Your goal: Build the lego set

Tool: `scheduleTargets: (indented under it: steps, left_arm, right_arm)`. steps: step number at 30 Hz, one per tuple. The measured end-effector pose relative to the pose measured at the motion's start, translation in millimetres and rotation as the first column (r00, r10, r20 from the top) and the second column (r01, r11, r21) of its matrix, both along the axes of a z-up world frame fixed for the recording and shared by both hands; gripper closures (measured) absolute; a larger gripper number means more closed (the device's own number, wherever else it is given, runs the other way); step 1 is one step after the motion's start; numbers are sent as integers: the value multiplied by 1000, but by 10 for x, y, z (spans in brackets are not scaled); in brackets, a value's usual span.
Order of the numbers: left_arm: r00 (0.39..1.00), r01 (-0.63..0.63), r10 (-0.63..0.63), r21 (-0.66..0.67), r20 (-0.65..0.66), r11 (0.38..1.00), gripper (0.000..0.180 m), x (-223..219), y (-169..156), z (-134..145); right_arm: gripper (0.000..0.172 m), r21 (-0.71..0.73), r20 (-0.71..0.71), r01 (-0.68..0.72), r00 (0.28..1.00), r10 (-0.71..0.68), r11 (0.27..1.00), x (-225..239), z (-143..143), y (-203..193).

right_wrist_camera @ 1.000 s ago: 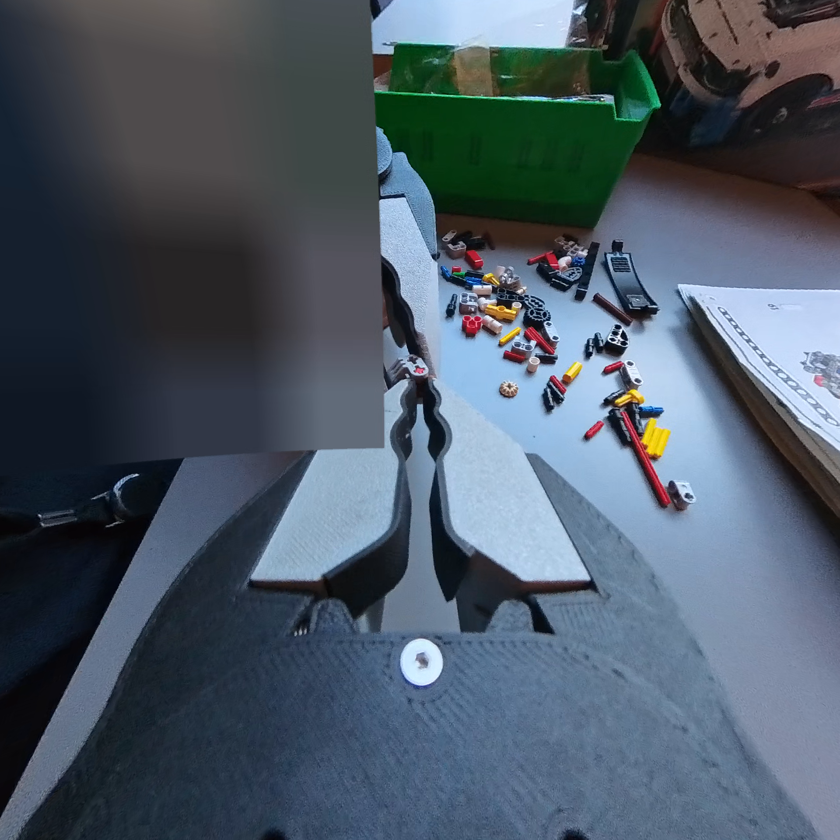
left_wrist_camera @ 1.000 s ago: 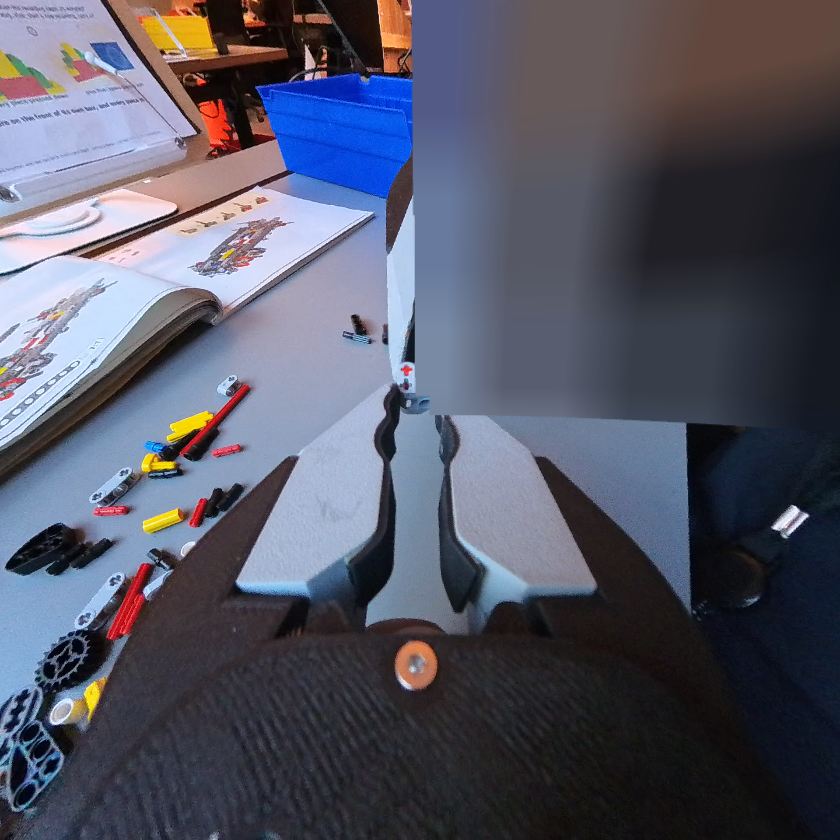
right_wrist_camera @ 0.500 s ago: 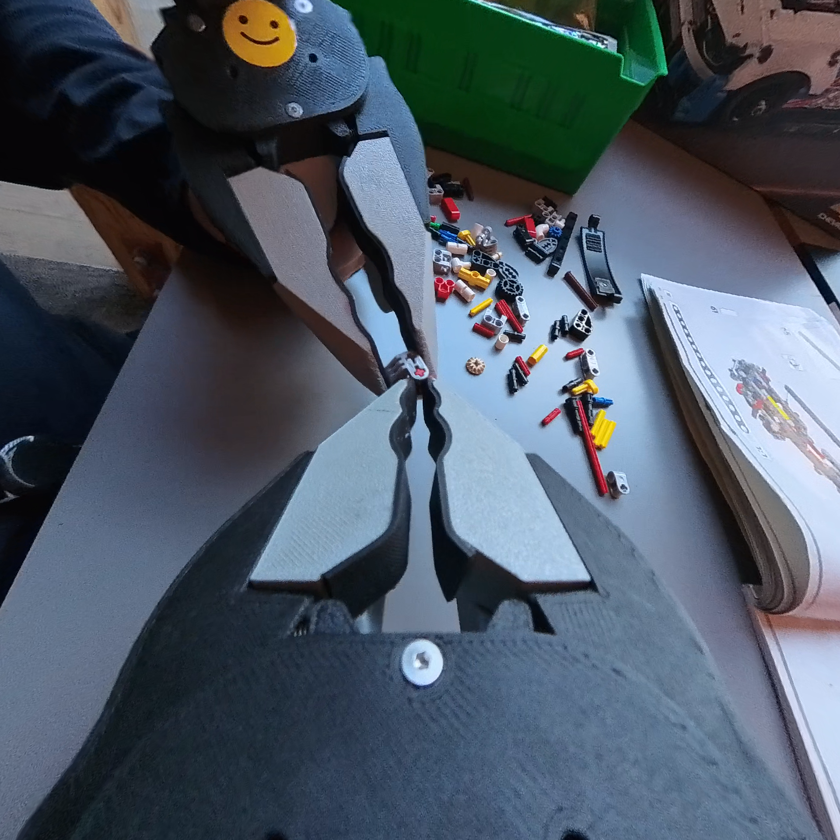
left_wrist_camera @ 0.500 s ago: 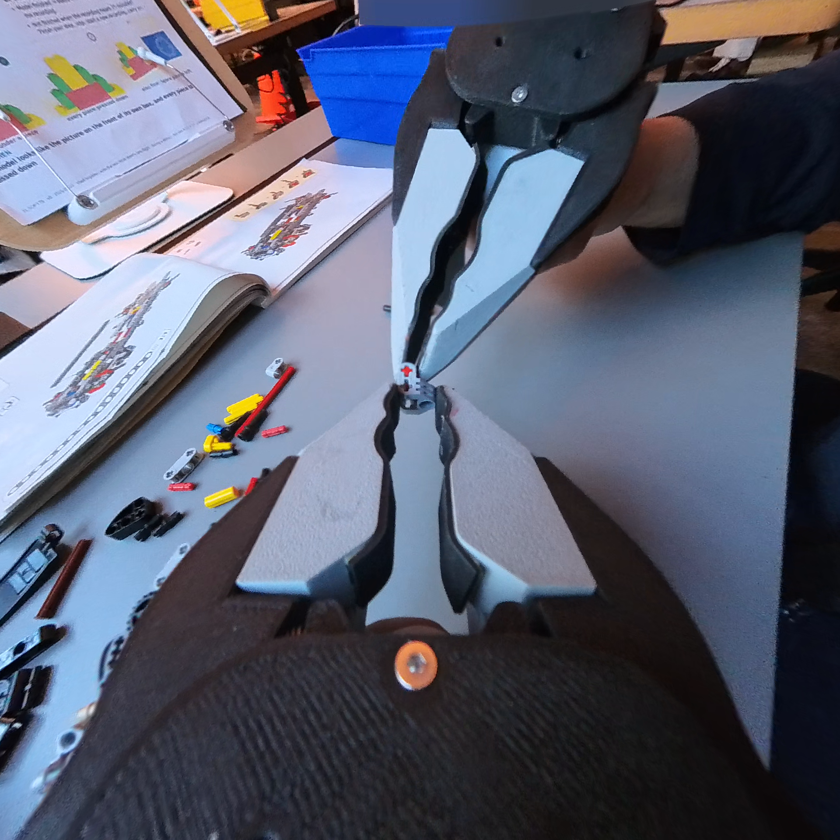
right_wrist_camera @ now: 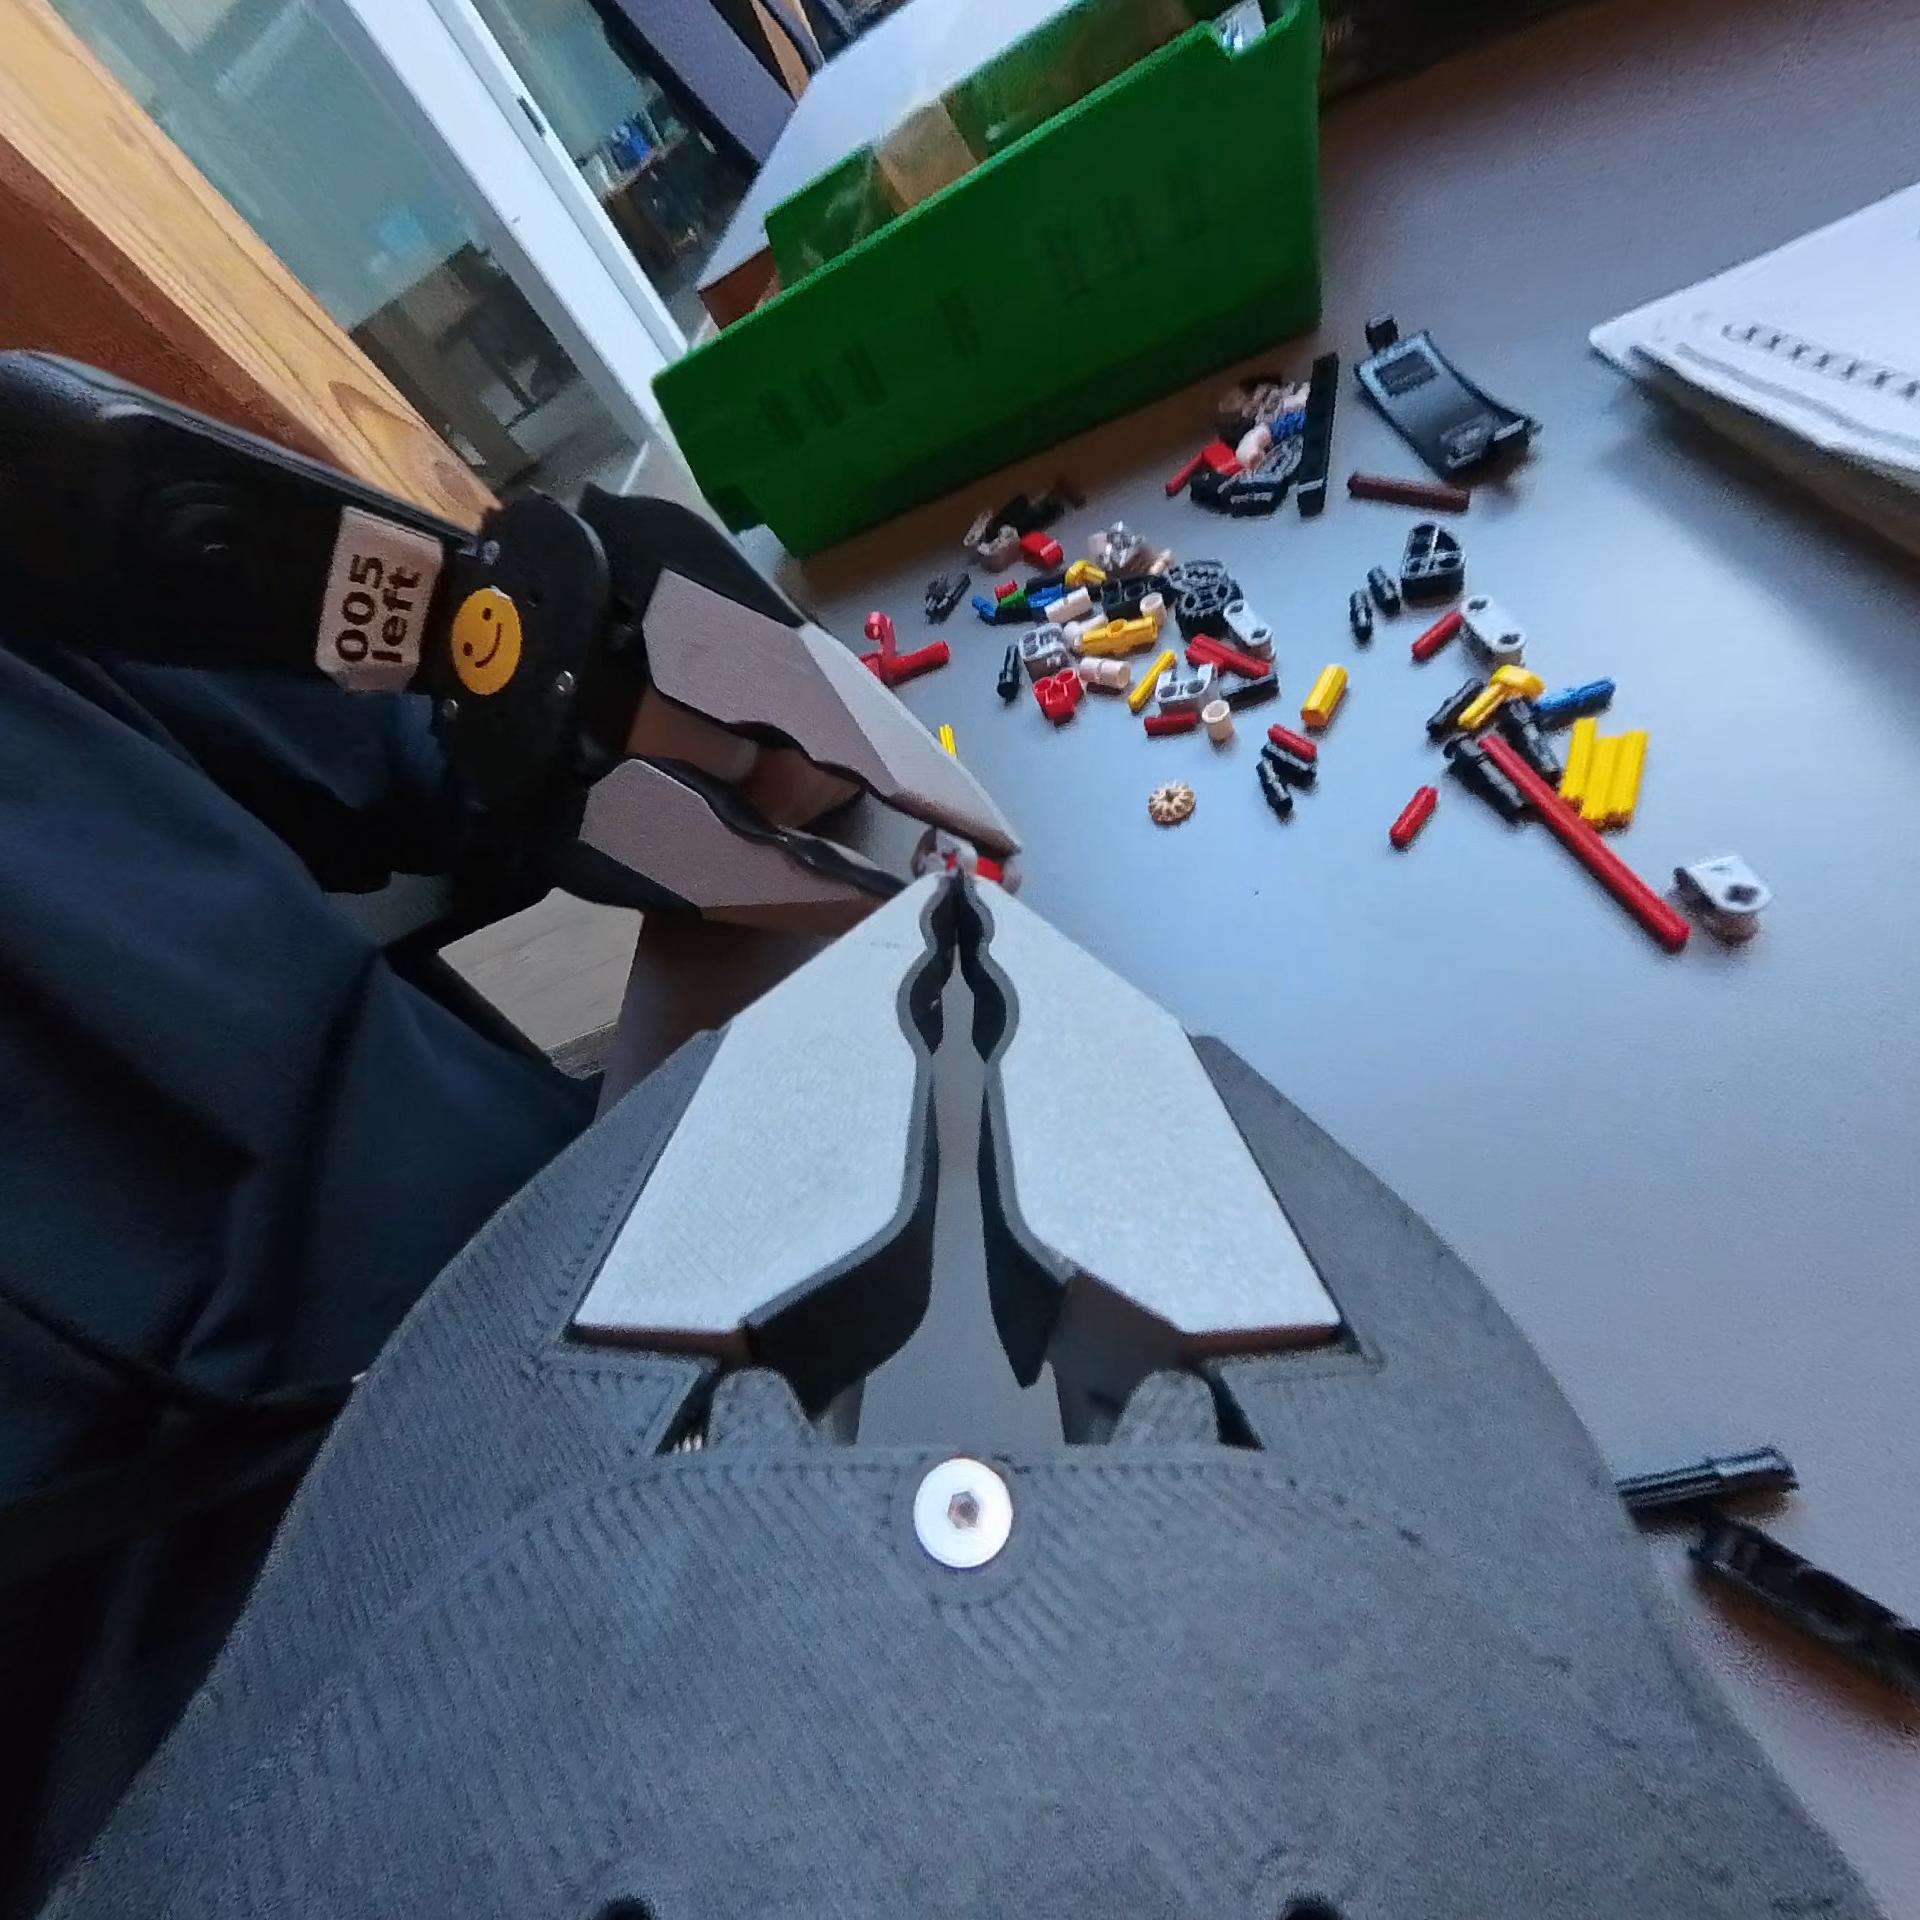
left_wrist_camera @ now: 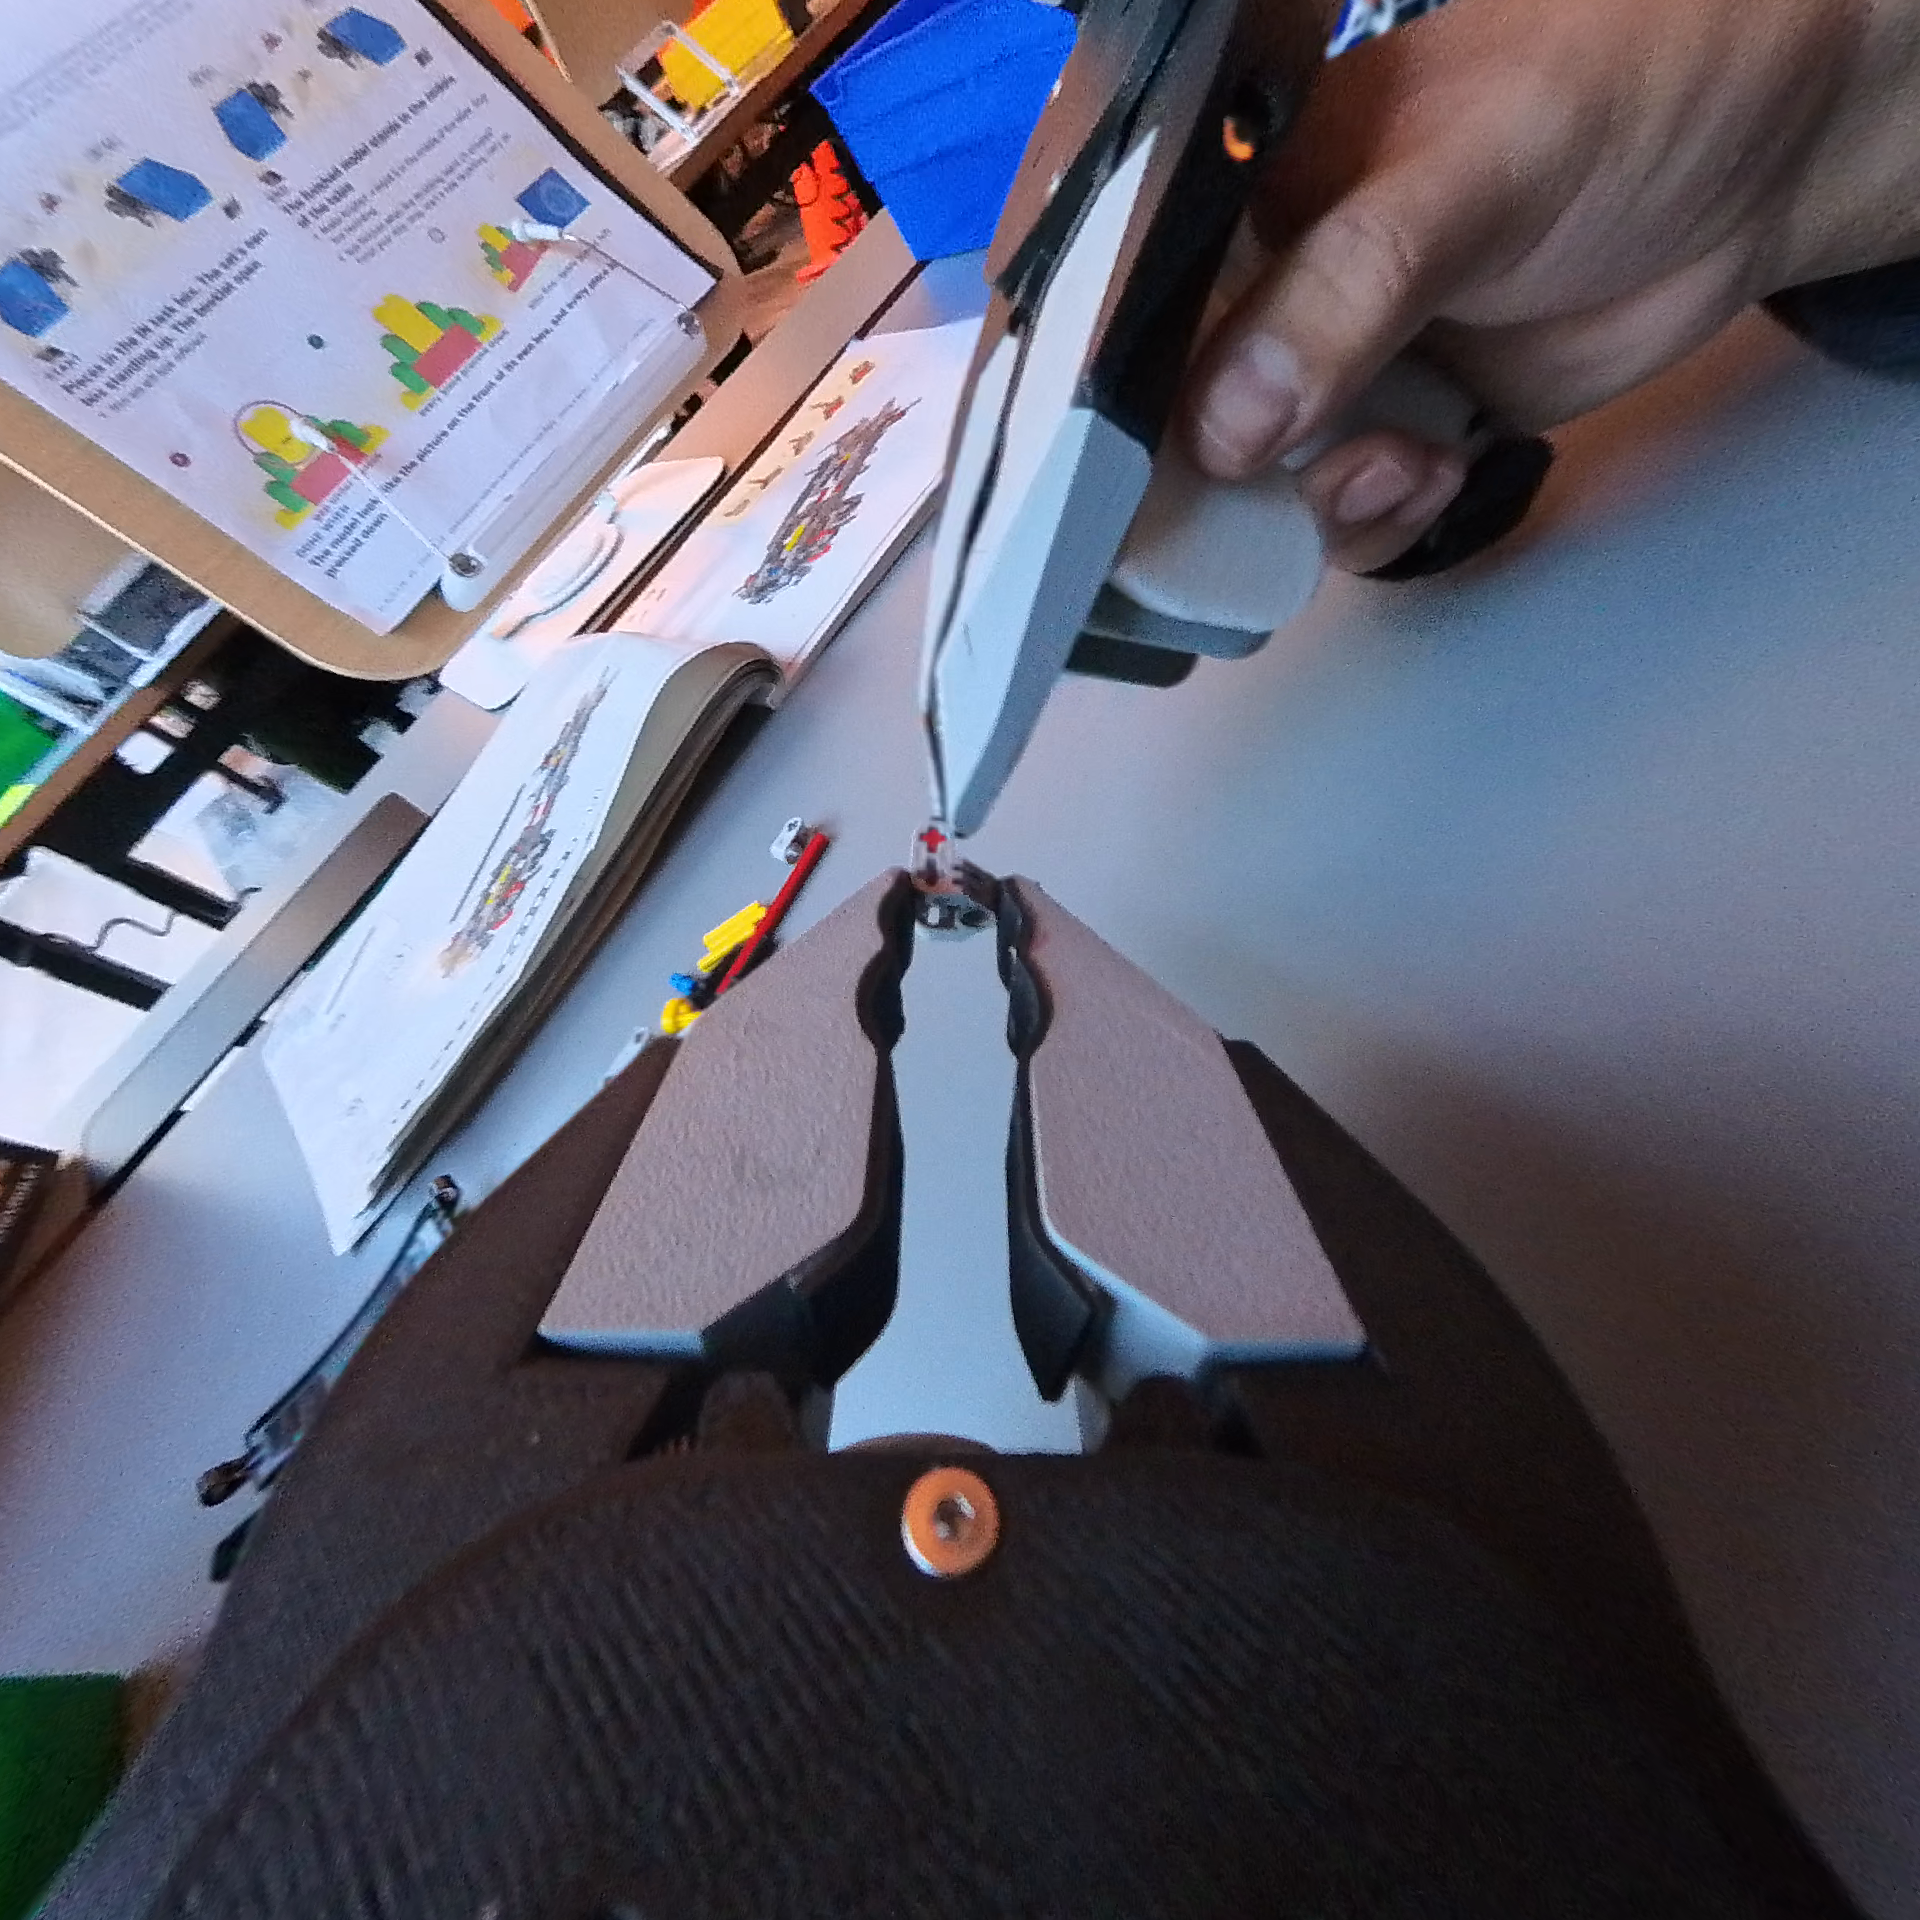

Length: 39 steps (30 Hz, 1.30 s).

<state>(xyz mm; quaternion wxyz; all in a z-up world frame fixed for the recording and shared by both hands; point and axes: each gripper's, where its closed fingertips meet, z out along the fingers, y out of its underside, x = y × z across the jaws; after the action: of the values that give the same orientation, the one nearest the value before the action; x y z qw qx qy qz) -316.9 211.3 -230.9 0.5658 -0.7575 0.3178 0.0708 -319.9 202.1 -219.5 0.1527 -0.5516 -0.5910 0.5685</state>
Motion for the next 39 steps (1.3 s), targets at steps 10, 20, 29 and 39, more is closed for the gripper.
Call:
scheduleTargets:
  steps: [10,20,29,39]
  left_arm:
    - [961,-39,85,176,-262,984,167,-26,9,113]
    - [923,-73,150,221,-355,973,167,-69,19,133]
    - [892,-119,208,236,-401,965,167,-125,43,122]
    - [875,-141,234,238,-424,961,167,-160,52,113]
  right_arm:
    - [172,-346,15,-34,999,41,938,1,79,-78]
    - [172,-549,25,-20,999,40,836,-26,104,-63]
    - [172,-676,50,44,999,-14,736,-72,103,-23]
    - [172,-751,71,97,995,-67,653,-114,98,5]
